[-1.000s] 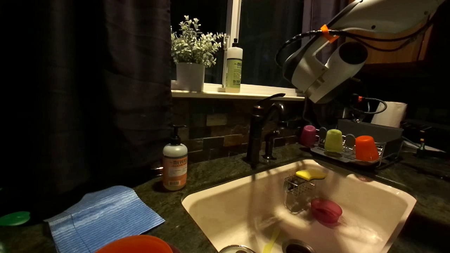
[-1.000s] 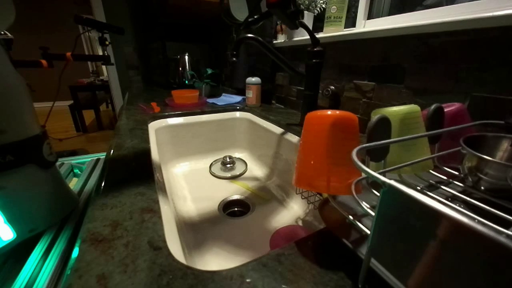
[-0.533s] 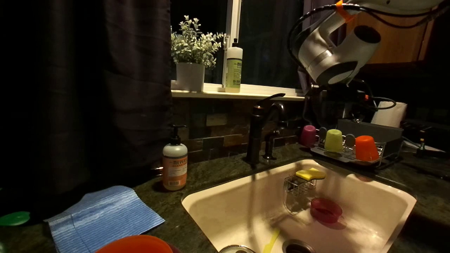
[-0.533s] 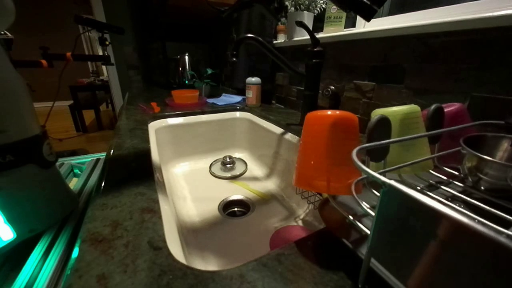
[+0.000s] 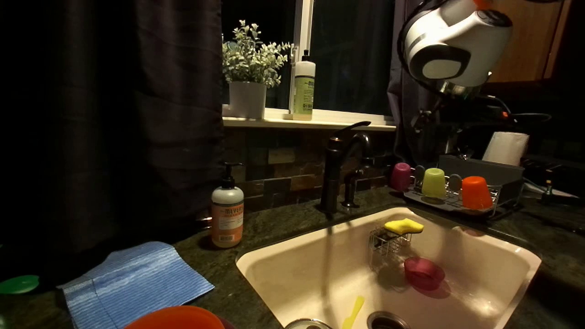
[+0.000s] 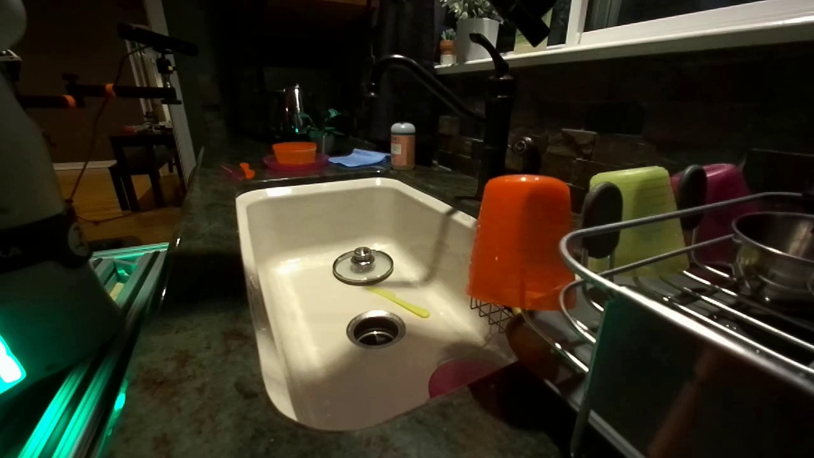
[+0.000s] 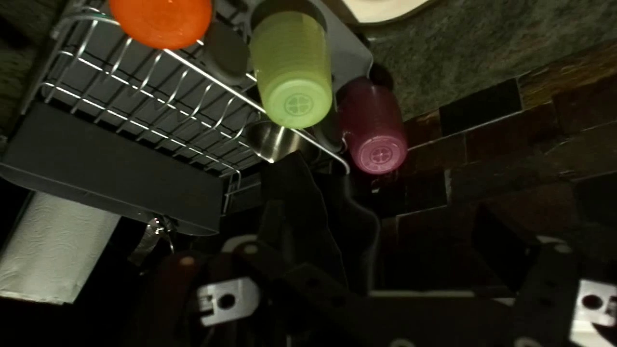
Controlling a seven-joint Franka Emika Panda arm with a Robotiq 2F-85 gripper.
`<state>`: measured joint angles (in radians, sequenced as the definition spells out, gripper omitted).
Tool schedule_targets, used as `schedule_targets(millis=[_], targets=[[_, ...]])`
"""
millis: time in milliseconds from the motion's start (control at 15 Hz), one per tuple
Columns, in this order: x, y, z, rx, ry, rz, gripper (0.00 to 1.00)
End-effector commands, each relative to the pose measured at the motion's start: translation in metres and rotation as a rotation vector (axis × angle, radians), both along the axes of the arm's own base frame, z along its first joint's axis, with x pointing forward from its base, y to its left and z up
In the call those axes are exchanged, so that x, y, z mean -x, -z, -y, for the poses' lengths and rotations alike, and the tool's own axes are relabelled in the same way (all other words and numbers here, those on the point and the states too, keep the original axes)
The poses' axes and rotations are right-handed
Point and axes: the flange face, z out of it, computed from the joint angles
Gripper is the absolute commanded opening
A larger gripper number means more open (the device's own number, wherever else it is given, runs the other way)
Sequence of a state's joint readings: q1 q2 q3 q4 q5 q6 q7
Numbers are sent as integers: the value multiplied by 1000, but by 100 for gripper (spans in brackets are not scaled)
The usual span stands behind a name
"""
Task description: Put the pink cup on the dishrack.
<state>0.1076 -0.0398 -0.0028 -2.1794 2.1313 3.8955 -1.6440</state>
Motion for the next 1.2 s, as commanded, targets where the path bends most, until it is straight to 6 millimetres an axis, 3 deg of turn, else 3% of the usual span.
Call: schedule_targets(millis=[0,267,733,800,1133], targets=[[8,-31,8,-8,81,-33,100],[15,-52,20,13,166,-35,100],[37,-51,21,-59,170,-54,100],[22,-46,23,-26,188,-31,100],[27,-50,21,-40,183,-32,100]])
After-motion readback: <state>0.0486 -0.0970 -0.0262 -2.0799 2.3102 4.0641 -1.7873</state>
